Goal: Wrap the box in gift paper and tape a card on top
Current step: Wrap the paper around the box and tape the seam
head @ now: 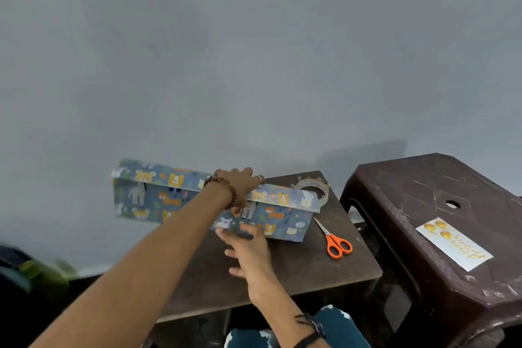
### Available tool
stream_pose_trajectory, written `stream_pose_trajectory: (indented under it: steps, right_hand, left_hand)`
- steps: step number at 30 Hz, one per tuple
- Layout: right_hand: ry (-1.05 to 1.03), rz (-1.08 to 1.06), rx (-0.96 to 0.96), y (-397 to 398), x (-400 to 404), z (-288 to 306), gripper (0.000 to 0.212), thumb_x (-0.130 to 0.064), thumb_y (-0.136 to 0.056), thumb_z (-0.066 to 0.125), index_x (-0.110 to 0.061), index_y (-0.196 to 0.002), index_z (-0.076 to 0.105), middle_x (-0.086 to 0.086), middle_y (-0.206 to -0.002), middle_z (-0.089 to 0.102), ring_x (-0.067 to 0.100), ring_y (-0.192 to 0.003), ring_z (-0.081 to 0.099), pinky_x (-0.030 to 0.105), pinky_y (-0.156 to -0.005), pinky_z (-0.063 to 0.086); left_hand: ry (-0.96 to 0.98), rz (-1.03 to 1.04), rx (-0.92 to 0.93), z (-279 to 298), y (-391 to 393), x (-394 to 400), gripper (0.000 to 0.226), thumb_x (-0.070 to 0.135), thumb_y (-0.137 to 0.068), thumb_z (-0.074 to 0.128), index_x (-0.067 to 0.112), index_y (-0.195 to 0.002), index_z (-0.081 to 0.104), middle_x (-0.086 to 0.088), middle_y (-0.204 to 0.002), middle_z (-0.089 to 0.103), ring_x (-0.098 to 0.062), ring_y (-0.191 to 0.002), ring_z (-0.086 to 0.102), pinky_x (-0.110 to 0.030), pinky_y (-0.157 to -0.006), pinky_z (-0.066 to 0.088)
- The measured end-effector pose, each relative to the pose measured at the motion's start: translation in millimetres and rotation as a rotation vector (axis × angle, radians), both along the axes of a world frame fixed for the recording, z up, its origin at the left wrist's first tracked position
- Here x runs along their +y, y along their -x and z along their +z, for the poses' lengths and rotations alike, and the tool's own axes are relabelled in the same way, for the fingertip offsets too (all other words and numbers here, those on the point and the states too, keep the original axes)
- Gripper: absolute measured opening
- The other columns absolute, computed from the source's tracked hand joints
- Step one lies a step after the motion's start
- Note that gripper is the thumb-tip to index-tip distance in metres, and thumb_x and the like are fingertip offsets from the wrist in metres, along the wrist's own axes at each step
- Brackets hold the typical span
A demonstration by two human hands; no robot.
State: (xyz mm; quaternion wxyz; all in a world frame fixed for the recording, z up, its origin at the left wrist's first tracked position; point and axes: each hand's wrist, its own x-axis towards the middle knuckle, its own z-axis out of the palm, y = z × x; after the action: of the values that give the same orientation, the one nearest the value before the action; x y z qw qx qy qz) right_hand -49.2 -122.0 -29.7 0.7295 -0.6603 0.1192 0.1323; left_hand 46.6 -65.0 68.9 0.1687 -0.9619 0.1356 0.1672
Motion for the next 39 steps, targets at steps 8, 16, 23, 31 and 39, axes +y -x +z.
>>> stream_pose_trajectory:
  steps: [8, 16, 23, 31, 39]
  right_hand:
    - [0.900, -0.304, -0.707, -20, -47, 20, 0.025, -0.028, -0.078, 0.066, -0.021, -0.094, 0.047, -0.007, -0.088, 0.051, 0.014, -0.084, 0.044, 0.030, -0.075, 0.039]
    - [1.199, -0.210, -0.933, -48, -60, 19, 0.060, -0.026, -0.061, 0.084, -0.015, -0.111, 0.053, 0.006, -0.105, 0.059, 0.026, -0.094, 0.058, 0.038, -0.076, 0.048]
    - [1.109, 0.427, -0.636, -77, -67, 16, 0.043, -0.041, -0.087, 0.058, -0.023, -0.126, 0.051, -0.003, -0.127, 0.051, 0.012, -0.133, 0.031, 0.045, -0.113, -0.007]
    - [1.111, 0.560, -0.570, -96, -61, -10, 0.032, -0.035, -0.093, 0.050, -0.023, -0.123, 0.054, 0.001, -0.124, 0.054, 0.018, -0.130, 0.035, 0.050, -0.113, -0.006]
    - [1.084, 0.467, -0.550, -99, -42, -15, 0.027, -0.018, -0.095, 0.048, -0.021, -0.119, 0.060, 0.000, -0.123, 0.057, 0.019, -0.125, 0.043, 0.051, -0.113, -0.008]
  left_hand:
    - [0.054, -0.117, 0.179, 12, -19, 7, 0.091, 0.015, -0.067, 0.082, 0.016, -0.142, 0.029, -0.007, -0.136, 0.044, -0.025, -0.126, 0.041, -0.034, -0.100, 0.036]
    - [0.140, 0.034, 0.281, -7, -21, 18, 0.079, 0.036, -0.069, 0.079, 0.010, -0.133, 0.040, -0.006, -0.126, 0.051, -0.022, -0.110, 0.049, -0.029, -0.091, 0.039]
    - [0.558, 0.089, 0.321, -43, -16, 52, 0.046, 0.029, -0.071, 0.079, 0.018, -0.113, 0.062, 0.010, -0.084, 0.060, -0.004, -0.071, 0.053, -0.015, -0.067, 0.042]
    - [0.749, 0.186, 0.190, -88, 7, 76, 0.042, 0.029, -0.090, 0.060, 0.018, -0.129, 0.053, -0.001, -0.127, 0.056, -0.018, -0.117, 0.052, -0.025, -0.099, 0.039]
    - [0.598, 0.318, -0.388, -136, 41, 77, 0.037, 0.035, -0.101, 0.026, 0.022, -0.122, 0.054, 0.002, -0.120, 0.060, -0.016, -0.114, 0.052, -0.032, -0.107, 0.026]
